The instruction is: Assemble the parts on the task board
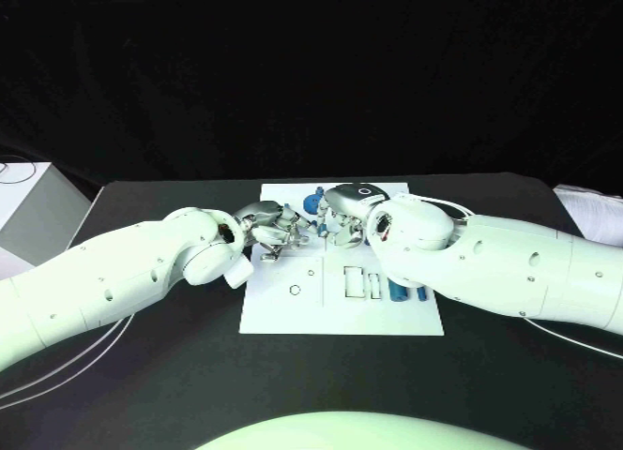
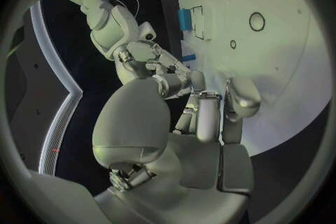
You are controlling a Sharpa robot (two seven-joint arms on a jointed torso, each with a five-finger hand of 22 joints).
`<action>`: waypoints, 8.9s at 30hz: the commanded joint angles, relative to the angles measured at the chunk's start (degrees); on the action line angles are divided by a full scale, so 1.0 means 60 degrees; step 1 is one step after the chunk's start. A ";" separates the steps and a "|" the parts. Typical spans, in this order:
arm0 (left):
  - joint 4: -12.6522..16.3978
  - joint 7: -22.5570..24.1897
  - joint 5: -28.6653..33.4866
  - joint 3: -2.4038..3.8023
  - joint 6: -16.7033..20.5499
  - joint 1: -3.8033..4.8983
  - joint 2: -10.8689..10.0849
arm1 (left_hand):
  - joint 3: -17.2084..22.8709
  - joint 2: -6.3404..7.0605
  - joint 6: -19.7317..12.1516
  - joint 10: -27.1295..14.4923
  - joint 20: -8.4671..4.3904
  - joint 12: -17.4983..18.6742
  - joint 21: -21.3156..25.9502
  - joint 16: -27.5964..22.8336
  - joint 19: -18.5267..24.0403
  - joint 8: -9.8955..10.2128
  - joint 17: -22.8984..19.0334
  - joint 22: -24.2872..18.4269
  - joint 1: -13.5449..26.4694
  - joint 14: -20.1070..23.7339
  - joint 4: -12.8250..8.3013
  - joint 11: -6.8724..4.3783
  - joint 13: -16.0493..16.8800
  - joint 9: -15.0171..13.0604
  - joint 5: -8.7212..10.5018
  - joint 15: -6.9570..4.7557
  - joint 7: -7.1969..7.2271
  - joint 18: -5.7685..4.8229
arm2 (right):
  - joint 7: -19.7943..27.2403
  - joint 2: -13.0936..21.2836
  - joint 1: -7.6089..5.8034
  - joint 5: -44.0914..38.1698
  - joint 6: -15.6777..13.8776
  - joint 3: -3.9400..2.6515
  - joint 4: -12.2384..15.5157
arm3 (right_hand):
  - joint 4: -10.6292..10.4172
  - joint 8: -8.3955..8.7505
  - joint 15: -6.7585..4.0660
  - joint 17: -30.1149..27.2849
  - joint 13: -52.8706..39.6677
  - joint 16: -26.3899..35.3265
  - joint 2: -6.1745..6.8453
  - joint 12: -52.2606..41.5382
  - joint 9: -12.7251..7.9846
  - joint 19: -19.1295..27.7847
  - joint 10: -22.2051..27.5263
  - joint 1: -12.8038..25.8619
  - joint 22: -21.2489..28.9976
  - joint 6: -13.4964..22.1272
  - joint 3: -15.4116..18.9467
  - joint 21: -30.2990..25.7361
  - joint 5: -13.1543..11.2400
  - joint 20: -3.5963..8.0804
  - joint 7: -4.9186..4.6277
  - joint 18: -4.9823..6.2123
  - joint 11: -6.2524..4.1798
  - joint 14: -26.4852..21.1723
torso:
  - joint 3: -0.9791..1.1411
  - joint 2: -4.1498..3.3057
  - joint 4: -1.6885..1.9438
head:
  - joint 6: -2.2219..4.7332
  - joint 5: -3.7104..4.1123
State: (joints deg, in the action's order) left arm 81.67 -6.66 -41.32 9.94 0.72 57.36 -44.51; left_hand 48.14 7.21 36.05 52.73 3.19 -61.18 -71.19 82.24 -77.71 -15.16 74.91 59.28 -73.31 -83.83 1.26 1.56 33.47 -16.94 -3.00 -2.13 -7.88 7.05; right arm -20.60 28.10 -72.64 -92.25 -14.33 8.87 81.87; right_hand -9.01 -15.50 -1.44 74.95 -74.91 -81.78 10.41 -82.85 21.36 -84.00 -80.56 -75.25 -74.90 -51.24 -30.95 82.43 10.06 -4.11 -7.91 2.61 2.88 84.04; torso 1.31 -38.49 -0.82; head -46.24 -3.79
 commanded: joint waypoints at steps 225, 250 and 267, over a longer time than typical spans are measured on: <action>0.0085 0.1538 0.1335 0.0197 0.0952 -0.0046 -0.0763 | -0.1558 0.0175 0.0403 0.0437 0.0580 -0.0921 -0.0258 0.0385 0.0011 -0.1886 0.1378 0.0244 0.0541 -0.0427 0.0740 0.0707 0.0489 -0.0780 0.0015 0.0603 -0.0497 -0.0194 | 0.1689 -0.0361 0.0187 0.1183 -0.2859 0.0189 -0.0955 | -0.1305 0.0231 0.0128 -0.0001 -0.0644 0.0108 0.0164 0.0262 -0.0223 -0.0734 0.0391 0.0311 -0.1104 0.0741 0.3937 -0.0214 -0.0811 -0.0112 -0.0201 -0.0093 0.0223 0.0444 | 0.0008 0.0115 -0.0057 | -0.0090 -0.0191; -0.0997 0.2305 0.2083 0.0191 0.0475 -0.0131 -0.0236 | -0.1116 0.0216 -0.0286 -0.0337 0.0327 0.1994 0.5048 -0.5633 0.1352 -0.2621 -0.4116 -0.5825 -0.0190 0.2121 0.0659 0.0503 -0.1839 -0.0603 -0.0007 0.0337 -0.0325 0.0569 | 0.4943 0.3277 -0.0251 1.1948 -0.1755 -0.0130 0.0652 | -0.0135 -0.0267 0.0440 -0.6712 0.7039 0.8119 0.0229 0.7444 -0.0085 0.2098 0.4835 -0.1544 0.7886 0.1012 0.0248 -1.0853 0.0599 -0.0320 -0.0487 0.1293 0.0524 -0.2914 | 0.0224 0.0589 -0.0475 | 0.0269 -0.0274; -0.1908 0.2558 0.1934 0.0190 -0.0500 -0.0220 0.0332 | -0.1546 0.0211 -0.0597 -0.0381 0.0996 0.6951 0.9501 -1.2015 0.2011 -0.2610 -0.6694 -0.8885 -0.0348 0.4400 0.0518 0.1150 -0.4719 -0.0024 0.0006 0.1250 -0.0398 0.0403 | 0.6053 0.3321 0.0048 1.5052 -0.0694 -0.0127 -0.0251 | 0.1011 0.0871 0.1508 -1.0476 1.1882 1.3099 0.0473 1.3052 -0.0344 1.2164 0.4969 0.0730 1.2235 0.2185 -0.0274 -1.3493 0.1112 -0.2117 -0.0560 0.0169 0.0977 -0.7730 | 0.0384 0.0748 -0.0622 | 0.0233 -0.0367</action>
State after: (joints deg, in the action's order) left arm 70.54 7.43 -29.07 11.06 0.68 56.11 -42.85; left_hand 39.02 8.81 32.36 50.01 8.93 -19.87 -15.03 10.88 -66.53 -30.75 35.32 6.45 -75.20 -57.59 4.36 8.45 5.39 -17.17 -3.01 5.05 -9.72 10.19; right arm 12.53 48.20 -72.53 -6.51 -20.29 8.15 80.63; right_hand -2.93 -10.49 8.34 12.47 -3.66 -3.33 13.23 -4.85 19.35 -12.04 -51.08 -71.29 -1.61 -38.46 -32.92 1.77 16.47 -16.79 -10.61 3.93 8.66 38.64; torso 3.41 -34.12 -4.50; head -44.69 -5.96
